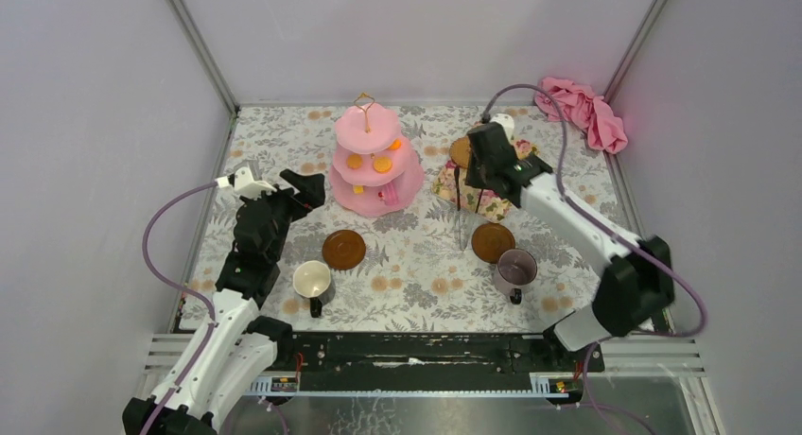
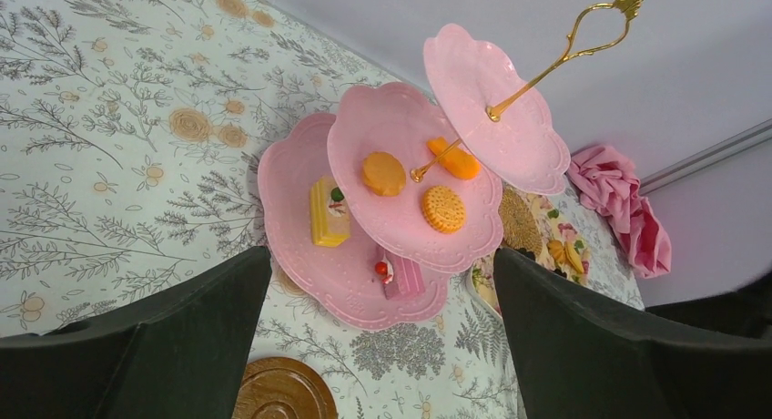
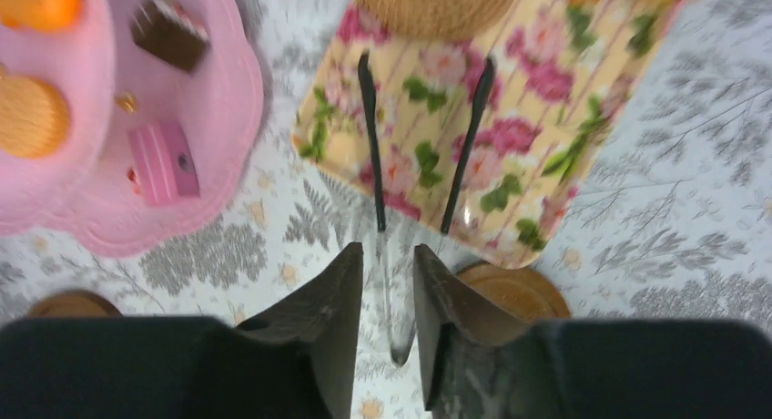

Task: Serve the afternoon tea
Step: Pick up the clamp from the tray.

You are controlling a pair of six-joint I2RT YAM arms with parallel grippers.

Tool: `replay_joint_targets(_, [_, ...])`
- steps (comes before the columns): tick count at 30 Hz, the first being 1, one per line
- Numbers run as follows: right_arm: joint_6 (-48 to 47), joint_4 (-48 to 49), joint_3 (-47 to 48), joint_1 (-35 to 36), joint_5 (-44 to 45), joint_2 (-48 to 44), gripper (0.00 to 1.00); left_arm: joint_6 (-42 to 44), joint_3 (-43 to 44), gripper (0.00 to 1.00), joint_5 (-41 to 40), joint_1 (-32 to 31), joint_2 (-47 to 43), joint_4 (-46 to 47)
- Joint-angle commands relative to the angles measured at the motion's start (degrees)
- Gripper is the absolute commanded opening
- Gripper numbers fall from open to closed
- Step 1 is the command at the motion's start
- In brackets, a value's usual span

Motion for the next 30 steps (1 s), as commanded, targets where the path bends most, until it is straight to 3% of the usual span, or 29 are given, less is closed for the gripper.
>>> replay_joint_targets(1, [-4.51, 25.89, -14.42, -1.6, 7.96, -10.86, 0.46, 0.88, -0.45, 1.0, -0.73, 0.0, -0.77, 6.01])
replay_joint_targets(2, [-3.18, 27.49, -15.09, -2.5, 6.47, -11.16, 0.55, 0.94, -0.55, 1.0, -0.71, 0.04, -0.63, 6.41])
replay_joint_targets(3, [-1.88, 26.84, -13.98, -3.92, 3.62, -10.16, 0.57, 1.03, -0.56, 1.0, -0.55, 0.0, -0.57, 6.61])
replay_joint_targets(10, [1.62, 12.95, 0.98, -10.84, -7.05, 4.0, 0.55, 1.56, -0.59, 1.0, 0.66, 0.12, -0.38, 7.31])
replay_joint_targets(15, [2.1, 11.87, -0.35, -10.46, -10.95, 5.82, 0.52, 1.51, -0.61, 1.0, 1.66, 0.13, -0.42, 7.97])
replay_joint_targets(21, [1.2, 11.97, -6.48, -5.06, -6.62, 2.49, 0.58, 1.28, -0.44, 1.0, 2.91, 0.2, -0.31, 8.56])
replay_joint_targets(25, [2.47, 14.04, -11.45, -3.71, -6.93, 0.89, 0.68, 0.65, -0.68, 1.0, 3.47, 0.49, -0.48, 9.11])
replay_joint_targets(30, [3.16, 16.87, -15.99, -0.17, 1.55, -0.01, 0.8, 0.53, -0.82, 1.0, 3.59, 0.62, -0.4, 9.13])
